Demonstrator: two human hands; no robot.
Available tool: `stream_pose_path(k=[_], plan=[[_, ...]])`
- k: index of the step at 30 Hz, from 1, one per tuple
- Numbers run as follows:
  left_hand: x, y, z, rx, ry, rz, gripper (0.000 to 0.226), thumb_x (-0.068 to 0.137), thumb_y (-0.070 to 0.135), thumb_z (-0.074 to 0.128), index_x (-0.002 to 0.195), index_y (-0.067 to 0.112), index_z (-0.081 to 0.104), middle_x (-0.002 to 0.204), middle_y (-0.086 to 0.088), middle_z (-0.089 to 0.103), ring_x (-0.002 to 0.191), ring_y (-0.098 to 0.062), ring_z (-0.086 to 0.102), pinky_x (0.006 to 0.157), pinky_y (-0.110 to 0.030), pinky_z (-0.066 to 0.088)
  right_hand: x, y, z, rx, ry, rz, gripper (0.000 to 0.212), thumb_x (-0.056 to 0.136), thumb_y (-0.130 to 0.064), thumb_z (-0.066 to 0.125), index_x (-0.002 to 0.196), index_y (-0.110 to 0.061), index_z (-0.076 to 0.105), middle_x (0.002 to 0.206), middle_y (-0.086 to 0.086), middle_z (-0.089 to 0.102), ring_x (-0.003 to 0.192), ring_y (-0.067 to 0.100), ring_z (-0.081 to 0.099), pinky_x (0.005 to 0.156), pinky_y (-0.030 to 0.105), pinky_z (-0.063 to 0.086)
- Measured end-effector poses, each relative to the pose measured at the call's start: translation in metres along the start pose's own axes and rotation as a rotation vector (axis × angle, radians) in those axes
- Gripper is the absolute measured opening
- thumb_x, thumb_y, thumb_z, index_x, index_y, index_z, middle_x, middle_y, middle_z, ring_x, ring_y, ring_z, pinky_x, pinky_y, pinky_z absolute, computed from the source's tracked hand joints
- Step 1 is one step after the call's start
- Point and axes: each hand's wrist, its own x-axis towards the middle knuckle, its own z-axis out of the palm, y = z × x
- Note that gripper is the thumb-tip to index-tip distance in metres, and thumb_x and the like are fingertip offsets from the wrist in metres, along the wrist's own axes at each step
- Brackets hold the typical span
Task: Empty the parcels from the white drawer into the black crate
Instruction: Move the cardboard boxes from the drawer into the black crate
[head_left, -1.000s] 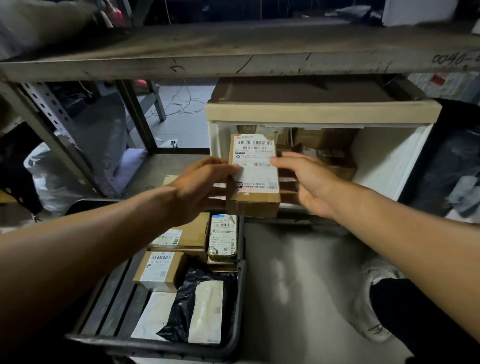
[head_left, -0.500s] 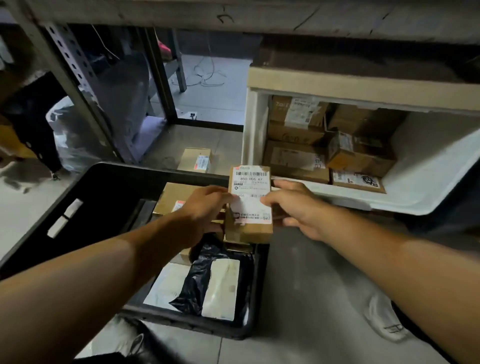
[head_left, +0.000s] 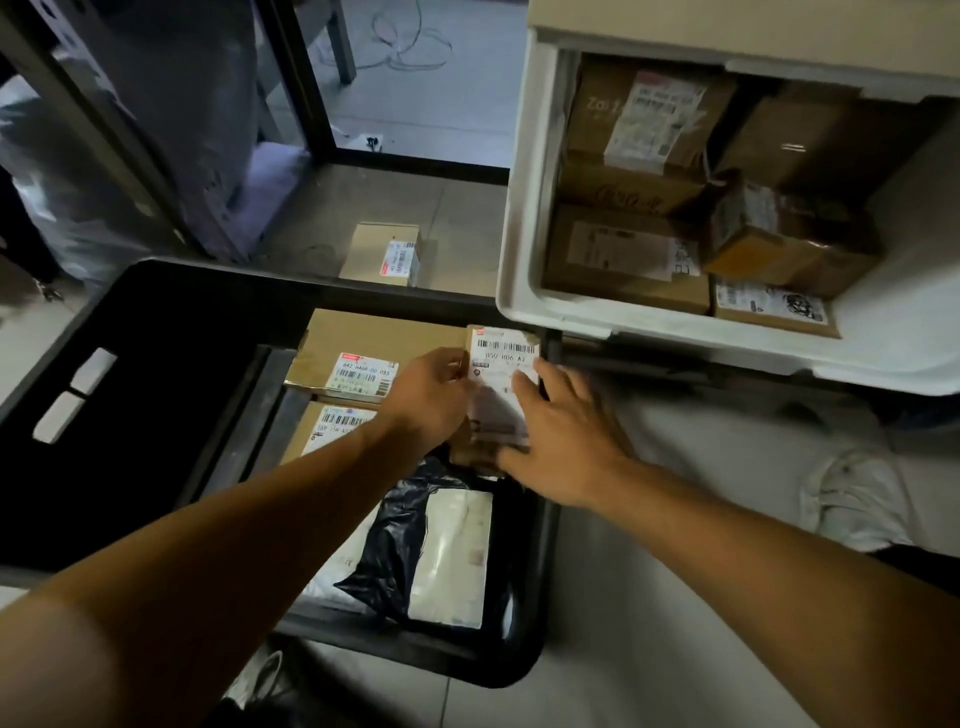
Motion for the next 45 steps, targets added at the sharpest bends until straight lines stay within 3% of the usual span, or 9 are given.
stream_pose_path(k=[5,13,15,18,20,23,31,41,45], plan=[[0.008,0.001,0.001,0.416,-0.095,0.226,0.037,0.098,0.022,0.059,0.134,0.026,0.048,0.126,0.004,0.066,0.104,-0.020,0.069,0.073,-0.021,0.057,0.010,0.017,0.005,-0.118,-0.114,0.022,0.113,0.087,-0.058,0.063,0.159,-0.019,-0.016,0.166,0.002,-0.025,0.154,0.031,-0.015,0.124,0.058,0.000],[0.006,0.004,-0.010,0.601,-0.094,0.273,0.055,0.099,0.016,0.058,0.149,0.021,0.035,0.138,-0.004,0.060,0.107,-0.027,0.068,0.051,-0.010,0.048,0.018,0.004,0.000,-0.014,-0.029,0.095,0.107,0.088,-0.037,0.069,0.160,-0.017,-0.007,0.169,0.001,-0.015,0.155,0.031,-0.004,0.121,0.051,0.019],[0.000,0.007,-0.011,0.653,-0.076,0.302,0.051,0.099,0.017,0.058,0.146,0.018,0.040,0.138,-0.004,0.060,0.115,-0.026,0.064,0.057,-0.011,0.048,0.011,0.007,-0.003,-0.018,-0.026,0.090,0.107,0.088,-0.037,0.070,0.161,-0.018,-0.007,0.169,0.002,-0.014,0.156,0.030,-0.005,0.121,0.049,0.021],[-0.012,0.015,-0.013,0.829,-0.041,0.385,0.060,0.095,0.022,0.061,0.150,0.016,0.036,0.148,-0.005,0.049,0.134,-0.027,0.048,0.097,-0.029,0.050,-0.007,0.016,-0.013,-0.052,-0.028,0.047,0.105,0.089,-0.051,0.066,0.161,-0.021,-0.005,0.169,0.003,-0.013,0.156,0.027,-0.008,0.122,0.048,0.019],[-0.024,0.024,-0.012,1.009,-0.040,0.428,0.070,0.096,0.030,0.060,0.156,0.020,0.026,0.161,-0.004,0.031,0.148,-0.027,0.027,0.119,-0.041,0.031,-0.022,0.027,-0.025,-0.068,0.001,0.037,0.098,0.093,-0.058,0.058,0.161,-0.021,-0.002,0.169,0.002,-0.010,0.156,0.025,-0.007,0.123,0.049,0.016],[-0.039,0.045,0.000,1.162,-0.057,0.515,0.073,0.099,0.042,0.052,0.159,0.025,0.014,0.167,-0.002,0.012,0.154,-0.023,0.005,0.124,-0.040,0.013,-0.044,0.049,-0.048,-0.092,0.071,0.082,0.089,0.095,-0.062,0.049,0.162,-0.022,0.004,0.170,0.002,-0.003,0.156,0.025,-0.005,0.122,0.048,0.017],[-0.044,0.112,0.073,1.173,-0.065,0.647,0.075,0.100,0.049,0.048,0.159,0.024,0.010,0.168,-0.004,0.005,0.154,-0.025,-0.001,0.125,-0.047,0.010,-0.079,0.121,-0.103,-0.116,0.257,0.260,0.078,0.095,-0.060,0.052,0.157,-0.023,0.023,0.166,0.006,0.019,0.152,0.030,0.014,0.117,0.047,0.030],[0.041,0.167,0.159,1.052,-0.087,0.668,0.070,0.099,0.049,0.050,0.157,0.022,0.023,0.164,-0.006,0.022,0.152,-0.028,0.015,0.123,-0.050,0.020,-0.026,0.224,-0.130,0.257,0.390,0.563,0.064,0.095,-0.050,0.059,0.148,-0.019,0.039,0.149,0.016,0.040,0.135,0.040,0.041,0.105,0.043,0.040],[0.084,0.180,0.190,0.845,-0.102,0.672,0.039,0.100,0.046,0.049,0.134,0.027,0.051,0.130,-0.003,0.061,0.115,-0.023,0.061,0.088,-0.035,0.051,0.002,0.246,-0.129,0.311,0.460,0.607,0.056,0.095,-0.048,0.058,0.141,-0.017,0.047,0.142,0.015,0.048,0.129,0.039,0.046,0.100,0.043,0.043]])
